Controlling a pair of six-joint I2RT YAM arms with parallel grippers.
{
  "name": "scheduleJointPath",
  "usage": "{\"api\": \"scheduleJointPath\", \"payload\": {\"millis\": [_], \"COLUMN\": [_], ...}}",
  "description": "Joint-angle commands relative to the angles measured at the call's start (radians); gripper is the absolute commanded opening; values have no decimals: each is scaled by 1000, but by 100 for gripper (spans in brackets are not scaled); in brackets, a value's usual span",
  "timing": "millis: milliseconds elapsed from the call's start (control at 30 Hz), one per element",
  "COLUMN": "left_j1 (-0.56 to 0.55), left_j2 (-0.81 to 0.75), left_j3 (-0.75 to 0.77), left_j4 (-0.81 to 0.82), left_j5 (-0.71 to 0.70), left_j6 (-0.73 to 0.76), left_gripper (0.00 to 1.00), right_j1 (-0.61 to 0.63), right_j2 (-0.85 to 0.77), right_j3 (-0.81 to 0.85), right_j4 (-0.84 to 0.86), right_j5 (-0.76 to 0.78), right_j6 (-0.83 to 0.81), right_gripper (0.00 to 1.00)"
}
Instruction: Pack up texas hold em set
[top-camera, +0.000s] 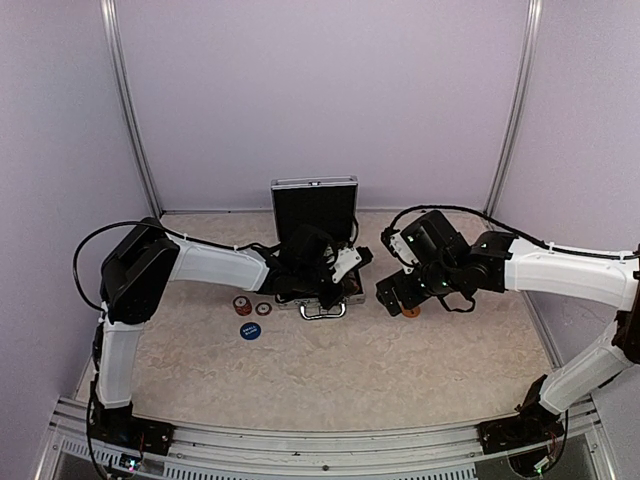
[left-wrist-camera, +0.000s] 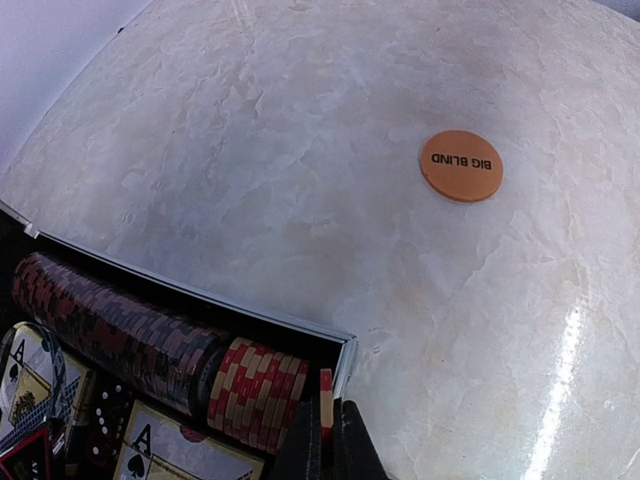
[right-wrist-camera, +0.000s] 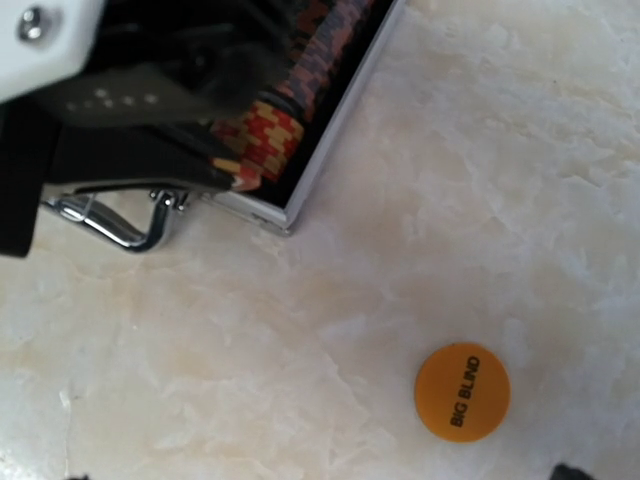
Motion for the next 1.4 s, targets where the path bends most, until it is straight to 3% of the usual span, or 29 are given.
{"api": "scheduleJointPath", "payload": {"millis": [0, 433, 767, 933, 1267, 1367], "left_j1": [-6, -7, -12, -12, 3, 15], "left_j2": [23, 37, 52, 55, 18, -21], "left_j3": [30, 37, 48, 48, 2, -33], "left_j4": [-24, 21, 32, 30, 66, 96], "left_j5": [-19, -121, -194, -207, -234, -230], "left_j6": [26, 14, 18, 14, -40, -84], "left_gripper": [0, 0, 7, 22, 34, 46], "right_j1": [-8, -9, -9, -8, -8, -8], "right_j2": [-7, 13, 22, 32, 37, 40], "right_j3": [-12, -9, -10, -12, -24, -30], "right_j4": [11, 20, 21, 26, 37, 45], "right_j5": [-1, -20, -19, -24, -31, -34], "right_j6": [10, 8, -1, -4, -6, -5], "right_gripper": [100, 100, 100, 100, 100, 100]}}
